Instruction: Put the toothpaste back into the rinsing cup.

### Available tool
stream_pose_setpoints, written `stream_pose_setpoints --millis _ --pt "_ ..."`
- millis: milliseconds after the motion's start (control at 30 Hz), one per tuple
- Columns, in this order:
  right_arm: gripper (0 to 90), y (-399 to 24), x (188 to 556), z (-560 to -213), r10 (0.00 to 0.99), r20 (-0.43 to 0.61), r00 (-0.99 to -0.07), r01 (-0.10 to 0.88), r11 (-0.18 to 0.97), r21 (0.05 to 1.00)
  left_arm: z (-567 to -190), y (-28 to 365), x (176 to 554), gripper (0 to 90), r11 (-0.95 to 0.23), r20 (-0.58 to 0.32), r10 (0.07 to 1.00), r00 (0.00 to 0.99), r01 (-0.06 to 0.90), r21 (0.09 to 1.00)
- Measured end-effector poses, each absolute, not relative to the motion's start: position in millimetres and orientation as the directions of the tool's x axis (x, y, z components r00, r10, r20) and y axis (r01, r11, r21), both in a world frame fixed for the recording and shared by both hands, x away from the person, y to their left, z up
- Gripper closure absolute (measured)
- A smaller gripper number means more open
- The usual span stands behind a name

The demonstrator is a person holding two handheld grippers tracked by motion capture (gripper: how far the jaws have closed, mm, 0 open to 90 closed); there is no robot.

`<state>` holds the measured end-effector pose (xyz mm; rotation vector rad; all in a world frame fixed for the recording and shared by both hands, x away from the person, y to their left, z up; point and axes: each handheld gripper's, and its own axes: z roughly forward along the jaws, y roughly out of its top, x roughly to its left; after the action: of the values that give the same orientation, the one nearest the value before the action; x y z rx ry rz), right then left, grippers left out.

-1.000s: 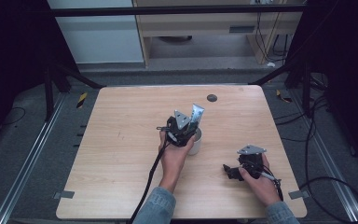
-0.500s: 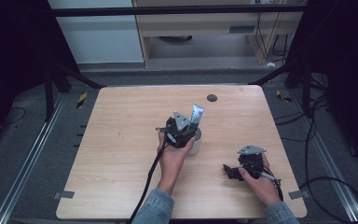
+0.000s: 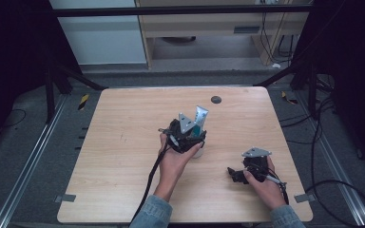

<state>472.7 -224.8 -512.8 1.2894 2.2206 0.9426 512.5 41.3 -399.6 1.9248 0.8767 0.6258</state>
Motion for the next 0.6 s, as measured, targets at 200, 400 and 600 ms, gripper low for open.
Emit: stream_pose_setpoints --millis 200,400,600 --pt "0.4 -225 473 -513 0.870 -0.010 -0.492 0.598 0.346 0.723 -392 40 507 17.3 -0.371 0.092 0.769 0.633 0.325 0.870" --pt "0.4 -225 473 -513 0.870 -0.009 -0.492 0.598 0.346 0.723 -386 42 503 10.0 -0.419 0.084 0.736 0.672 0.354 0.836" --pt "0.4 -225 473 -513 0.871 -0.007 -0.491 0.599 0.344 0.723 -383 48 493 6.7 -0.455 0.089 0.712 0.696 0.362 0.814"
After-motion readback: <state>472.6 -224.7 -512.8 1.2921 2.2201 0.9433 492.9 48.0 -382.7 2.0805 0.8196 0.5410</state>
